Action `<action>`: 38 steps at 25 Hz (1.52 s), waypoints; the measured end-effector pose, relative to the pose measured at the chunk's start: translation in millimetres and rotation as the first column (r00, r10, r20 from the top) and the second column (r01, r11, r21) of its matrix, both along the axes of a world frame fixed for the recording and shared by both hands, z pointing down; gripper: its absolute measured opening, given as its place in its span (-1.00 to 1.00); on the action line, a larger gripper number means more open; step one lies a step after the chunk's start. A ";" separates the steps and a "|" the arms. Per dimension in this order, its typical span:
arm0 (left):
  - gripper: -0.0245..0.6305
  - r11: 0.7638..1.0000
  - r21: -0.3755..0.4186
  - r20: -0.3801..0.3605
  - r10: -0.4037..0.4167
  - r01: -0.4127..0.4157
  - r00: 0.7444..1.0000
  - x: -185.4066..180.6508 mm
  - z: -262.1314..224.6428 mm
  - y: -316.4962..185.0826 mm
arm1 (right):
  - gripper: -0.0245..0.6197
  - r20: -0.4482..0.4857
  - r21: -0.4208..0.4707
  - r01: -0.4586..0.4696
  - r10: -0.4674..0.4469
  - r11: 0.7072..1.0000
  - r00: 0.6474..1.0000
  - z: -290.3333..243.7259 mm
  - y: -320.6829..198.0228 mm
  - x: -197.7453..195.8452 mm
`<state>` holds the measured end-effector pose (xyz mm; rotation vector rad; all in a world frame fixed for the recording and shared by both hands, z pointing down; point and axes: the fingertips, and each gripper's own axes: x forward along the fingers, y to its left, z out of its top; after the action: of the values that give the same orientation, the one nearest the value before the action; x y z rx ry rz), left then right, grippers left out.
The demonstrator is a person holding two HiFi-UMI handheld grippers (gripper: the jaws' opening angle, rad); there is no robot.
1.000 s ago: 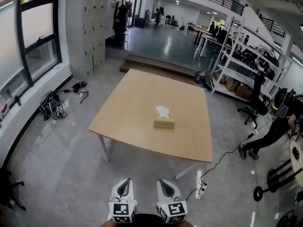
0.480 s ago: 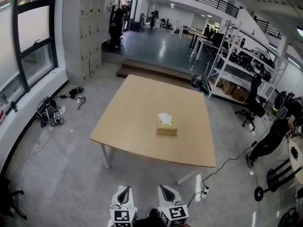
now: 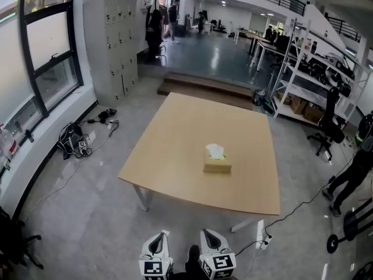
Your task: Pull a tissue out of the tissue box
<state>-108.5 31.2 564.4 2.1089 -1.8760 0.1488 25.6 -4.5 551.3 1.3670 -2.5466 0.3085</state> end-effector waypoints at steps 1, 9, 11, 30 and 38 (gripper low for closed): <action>-0.87 1.000 -0.008 0.000 -0.015 0.015 1.000 0.4 -5.5 -8.0 | -0.95 0.003 -0.007 0.002 -0.002 1.000 1.000 0.0 -8.2 1.3; -0.87 1.000 -0.006 0.048 -0.005 0.005 0.999 26.4 0.1 -80.3 | -0.95 0.024 -0.033 0.026 -0.025 0.999 0.999 2.5 -76.2 18.9; -0.87 1.000 -0.005 0.059 -0.001 0.001 0.998 32.1 -4.2 -98.3 | -0.95 0.030 -0.031 0.033 -0.032 0.999 0.999 5.3 -91.9 22.4; -0.87 0.994 -0.048 0.103 0.100 -0.095 0.990 62.3 -7.5 -222.4 | -0.95 0.030 -0.099 -0.028 0.031 0.995 0.999 17.4 -206.7 57.7; -0.87 0.974 -0.008 0.051 0.228 -0.228 0.972 65.6 -12.0 -322.2 | -0.92 -0.062 -0.119 -0.153 0.147 0.981 0.987 7.8 -284.4 65.5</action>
<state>-42.9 -291.0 552.3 2.3355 -1.6540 0.2590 91.1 -288.9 559.1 1.5016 -2.3446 0.4435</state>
